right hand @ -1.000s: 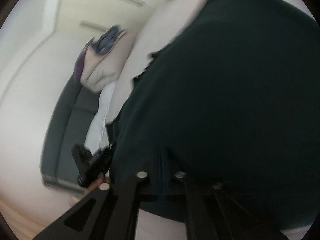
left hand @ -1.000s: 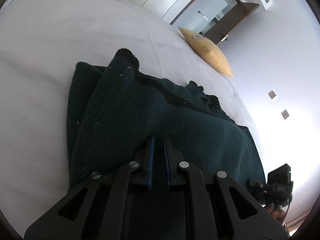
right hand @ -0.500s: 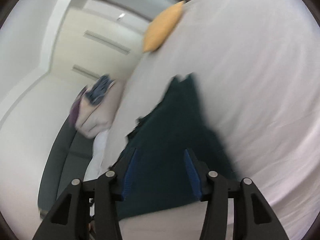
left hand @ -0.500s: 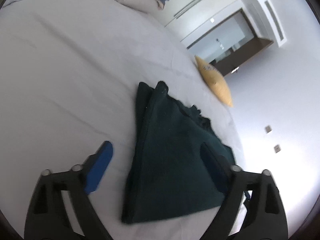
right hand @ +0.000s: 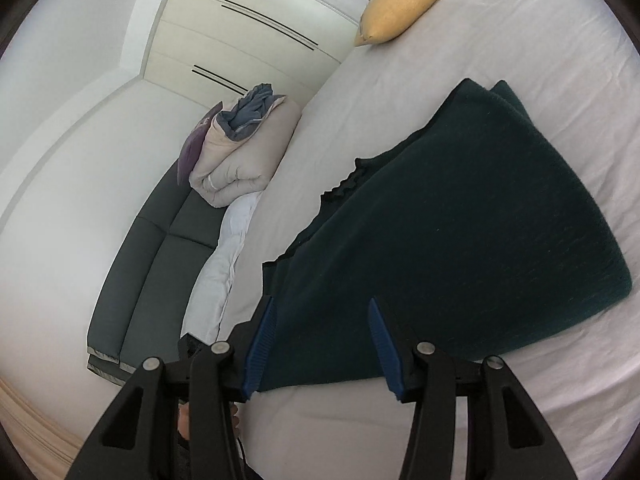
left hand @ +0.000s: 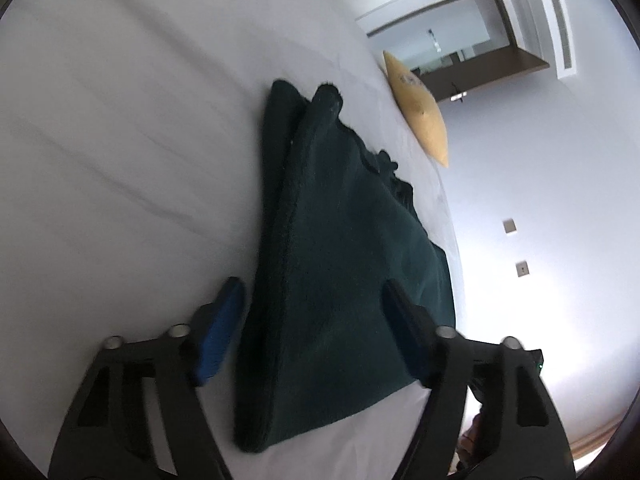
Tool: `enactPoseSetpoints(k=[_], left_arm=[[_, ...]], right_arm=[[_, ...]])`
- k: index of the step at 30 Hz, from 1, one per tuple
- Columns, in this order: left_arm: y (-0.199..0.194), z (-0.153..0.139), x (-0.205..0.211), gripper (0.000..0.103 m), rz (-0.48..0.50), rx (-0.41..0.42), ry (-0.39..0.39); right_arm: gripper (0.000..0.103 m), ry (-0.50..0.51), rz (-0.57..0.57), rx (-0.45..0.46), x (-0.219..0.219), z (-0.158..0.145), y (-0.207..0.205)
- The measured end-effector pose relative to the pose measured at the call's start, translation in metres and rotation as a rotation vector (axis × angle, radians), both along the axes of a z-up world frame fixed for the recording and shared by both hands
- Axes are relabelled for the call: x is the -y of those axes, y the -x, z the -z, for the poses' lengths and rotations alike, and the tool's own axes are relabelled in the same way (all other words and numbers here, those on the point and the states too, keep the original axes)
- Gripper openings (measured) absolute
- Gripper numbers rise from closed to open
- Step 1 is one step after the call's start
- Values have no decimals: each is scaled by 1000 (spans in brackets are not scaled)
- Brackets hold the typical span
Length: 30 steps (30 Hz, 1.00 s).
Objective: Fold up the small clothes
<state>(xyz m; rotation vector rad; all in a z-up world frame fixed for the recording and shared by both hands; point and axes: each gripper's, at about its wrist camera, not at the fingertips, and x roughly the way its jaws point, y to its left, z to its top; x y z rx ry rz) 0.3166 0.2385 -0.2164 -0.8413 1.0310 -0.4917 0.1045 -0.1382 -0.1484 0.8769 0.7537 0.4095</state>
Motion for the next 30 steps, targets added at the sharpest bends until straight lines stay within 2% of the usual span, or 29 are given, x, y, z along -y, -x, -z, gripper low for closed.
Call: enactPoseSetpoints(k=[3,8,10,12,16,21,25,30], left_arm=[[-13,6,6,50,31,-38,11],[-21,10,16,47,95,-83,6],[-22,10,21,43,113,-99,1],[-22,11,25,32,118,-117,2],[-16,15,30,27,111,-119,43],[-11,15,25,13,59,-102,80],[-7,10,26,11,37,-71,76],[0,10,19,10,-7,-60,111]], right_arm=[[52,3,-10,-9,-4,3,0],[52,-1,-29,-16,-15,7,-5],[52,0,-43,-21,-21,8,-8],[52,-2,-57,-22,-29,9,-15],[52,21,-118,-21,-51,4,-33],[52,103,-225,-38,-98,-4,-78],[52,135,-283,-54,-131,1,-116],[52,147,-322,-148,-153,37,-166]])
